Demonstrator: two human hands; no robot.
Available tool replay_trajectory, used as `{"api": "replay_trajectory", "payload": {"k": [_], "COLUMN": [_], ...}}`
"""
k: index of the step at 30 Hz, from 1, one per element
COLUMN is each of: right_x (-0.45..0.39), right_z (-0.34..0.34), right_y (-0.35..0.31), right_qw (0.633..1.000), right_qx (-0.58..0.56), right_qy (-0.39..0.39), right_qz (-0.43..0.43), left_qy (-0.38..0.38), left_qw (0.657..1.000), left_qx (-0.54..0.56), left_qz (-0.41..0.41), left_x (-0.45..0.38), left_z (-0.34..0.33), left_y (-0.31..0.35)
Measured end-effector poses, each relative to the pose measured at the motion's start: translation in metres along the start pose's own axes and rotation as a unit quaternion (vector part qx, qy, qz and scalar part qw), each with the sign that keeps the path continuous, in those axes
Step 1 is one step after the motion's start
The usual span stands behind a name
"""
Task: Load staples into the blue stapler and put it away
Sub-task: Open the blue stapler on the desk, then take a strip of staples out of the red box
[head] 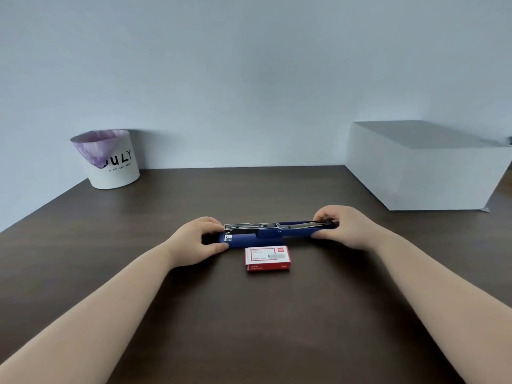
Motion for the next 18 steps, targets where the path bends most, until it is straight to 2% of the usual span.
{"api": "replay_trajectory", "payload": {"k": [3,5,7,10,13,15,18], "right_x": [0.0,-0.001,-0.002,-0.001,0.006,0.015,0.027], "right_z": [-0.003,-0.001,0.004,0.01,0.012,0.006,-0.01], "right_y": [-0.011,-0.02,-0.027,-0.039,-0.053,-0.064,-0.078], "right_qw": [1.0,1.0,0.999,0.996,0.992,0.992,0.992], "right_qx": [0.0,-0.011,0.001,0.024,0.046,0.031,0.006], "right_qy": [0.0,0.022,0.042,0.077,0.109,0.119,0.121], "right_qz": [0.013,0.018,0.024,0.024,0.032,0.037,0.042], "left_qy": [0.02,0.099,0.156,0.106,0.045,0.035,0.05], "left_qw": [0.996,0.991,0.986,0.991,0.993,0.992,0.995], "left_qx": [0.081,0.094,0.055,-0.002,-0.079,-0.102,-0.065], "left_qz": [0.014,0.006,-0.026,-0.077,-0.081,-0.072,-0.058], "left_x": [0.005,0.013,0.022,0.037,0.046,0.044,0.04], "left_z": [0.002,0.005,0.006,-0.005,-0.026,-0.038,-0.044], "left_y": [0.005,0.015,0.035,0.067,0.081,0.08,0.077]}}
Point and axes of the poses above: each hand's wrist, its own x-axis away from the middle knuckle, its own z-axis out of the back of the hand, y = z × x, the point moved 3 cm from there along -x, towards the middle knuckle, and after that the axes turned 6 degrees about x, right-handed, at the moved point
